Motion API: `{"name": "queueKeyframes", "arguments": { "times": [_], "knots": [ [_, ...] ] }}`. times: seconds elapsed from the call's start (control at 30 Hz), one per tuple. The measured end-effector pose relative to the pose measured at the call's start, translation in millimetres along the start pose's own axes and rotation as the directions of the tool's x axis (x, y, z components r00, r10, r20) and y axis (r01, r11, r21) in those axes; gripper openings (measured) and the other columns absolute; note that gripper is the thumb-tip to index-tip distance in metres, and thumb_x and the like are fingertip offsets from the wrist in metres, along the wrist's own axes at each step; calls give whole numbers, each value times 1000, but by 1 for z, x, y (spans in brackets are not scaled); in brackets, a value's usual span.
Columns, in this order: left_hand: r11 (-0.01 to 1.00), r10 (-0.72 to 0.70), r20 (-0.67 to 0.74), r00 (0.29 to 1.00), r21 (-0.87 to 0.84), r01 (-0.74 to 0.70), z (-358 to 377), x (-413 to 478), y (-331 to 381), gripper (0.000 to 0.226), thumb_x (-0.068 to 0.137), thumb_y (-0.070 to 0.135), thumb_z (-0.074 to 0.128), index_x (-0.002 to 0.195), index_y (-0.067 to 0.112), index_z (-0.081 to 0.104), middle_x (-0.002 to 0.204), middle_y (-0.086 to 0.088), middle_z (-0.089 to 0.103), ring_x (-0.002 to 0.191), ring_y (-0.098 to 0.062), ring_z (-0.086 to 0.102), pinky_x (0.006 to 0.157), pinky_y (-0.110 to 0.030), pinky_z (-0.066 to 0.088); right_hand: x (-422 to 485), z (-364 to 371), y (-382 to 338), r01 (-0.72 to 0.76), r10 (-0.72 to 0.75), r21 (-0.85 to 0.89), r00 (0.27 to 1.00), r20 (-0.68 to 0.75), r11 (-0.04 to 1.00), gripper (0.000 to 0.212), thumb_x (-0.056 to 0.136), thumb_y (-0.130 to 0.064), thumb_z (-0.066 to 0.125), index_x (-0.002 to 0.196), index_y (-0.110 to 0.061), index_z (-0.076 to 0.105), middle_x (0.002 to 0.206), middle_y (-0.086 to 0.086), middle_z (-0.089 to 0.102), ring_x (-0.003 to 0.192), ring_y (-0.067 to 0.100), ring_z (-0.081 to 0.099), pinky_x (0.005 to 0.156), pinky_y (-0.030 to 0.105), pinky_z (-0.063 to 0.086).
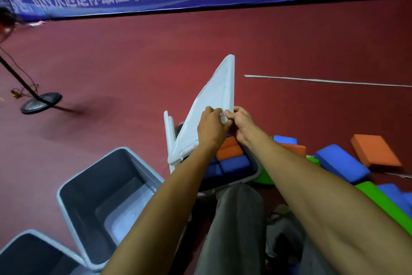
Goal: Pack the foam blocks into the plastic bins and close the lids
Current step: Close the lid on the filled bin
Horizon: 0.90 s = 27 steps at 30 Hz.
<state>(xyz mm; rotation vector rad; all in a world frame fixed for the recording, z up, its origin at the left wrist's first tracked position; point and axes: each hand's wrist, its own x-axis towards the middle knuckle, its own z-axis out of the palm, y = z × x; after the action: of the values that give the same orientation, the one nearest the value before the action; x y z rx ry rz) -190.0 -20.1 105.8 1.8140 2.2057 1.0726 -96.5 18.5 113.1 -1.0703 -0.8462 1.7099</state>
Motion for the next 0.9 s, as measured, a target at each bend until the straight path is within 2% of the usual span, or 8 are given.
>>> {"name": "queueKeyframes", "arguments": {
  "times": [0.1,0.2,0.27,0.37,0.5,0.63,0.73,0.9],
  "knots": [
    [998,70,60,996,-7,-69,10,-7,13,33,86,43,64,103,14,67,99,-1,54,89,-23,56,72,-44,53,-6,-26,-6,9,-9,22,1000,-12,1000,15,97,-3,58,111,-8,55,88,10,68,69,20,65,57,30,55],
    [976,199,168,966,56,-211,18,-16,20,60,83,60,66,121,14,64,110,-7,57,103,-27,53,81,-44,50,-8,-56,-9,26,-27,-32,999,-24,999,13,98,-2,57,109,-9,56,84,9,64,57,14,60,46,23,48],
    [951,259,230,938,107,-289,23,-22,20,71,81,69,63,129,16,59,118,-9,58,109,-29,51,86,-43,48,-8,-74,-8,22,-23,-86,1000,-14,996,17,97,-6,60,113,-10,59,92,12,64,66,17,59,43,23,44],
    [930,290,293,911,137,-340,30,-27,20,83,80,75,59,138,16,54,136,-12,54,124,-32,47,98,-44,45,-9,-93,-5,-15,16,-115,1000,13,993,20,97,-10,61,117,-10,60,97,11,67,75,21,64,43,27,49],
    [908,278,449,849,165,-385,32,-29,15,98,75,70,69,149,12,39,157,-10,35,142,-30,30,111,-45,36,-4,-106,3,-58,67,-127,996,65,990,15,99,-9,57,112,-9,63,92,9,68,75,20,66,58,33,56],
    [898,199,620,759,194,-395,36,-33,-18,131,65,64,81,159,28,-3,167,-2,3,152,-29,8,119,-53,26,8,-111,14,-86,103,-171,990,95,981,16,98,-10,57,113,-11,64,93,5,68,81,19,64,70,33,54],
    [932,104,662,743,195,-305,35,-39,-37,136,67,54,85,150,47,-23,167,-3,-9,153,-36,-4,119,-61,19,15,-106,22,-108,137,-193,980,146,975,17,98,-12,58,114,-12,64,92,3,69,82,17,64,68,30,55],
    [958,37,660,750,190,-214,44,-41,-53,133,76,38,84,146,51,-28,166,-3,-12,152,-40,-6,117,-63,20,32,-99,33,-131,173,-190,959,223,973,14,100,-11,56,111,-15,64,87,0,71,76,13,69,56,29,57]
  ]
}}
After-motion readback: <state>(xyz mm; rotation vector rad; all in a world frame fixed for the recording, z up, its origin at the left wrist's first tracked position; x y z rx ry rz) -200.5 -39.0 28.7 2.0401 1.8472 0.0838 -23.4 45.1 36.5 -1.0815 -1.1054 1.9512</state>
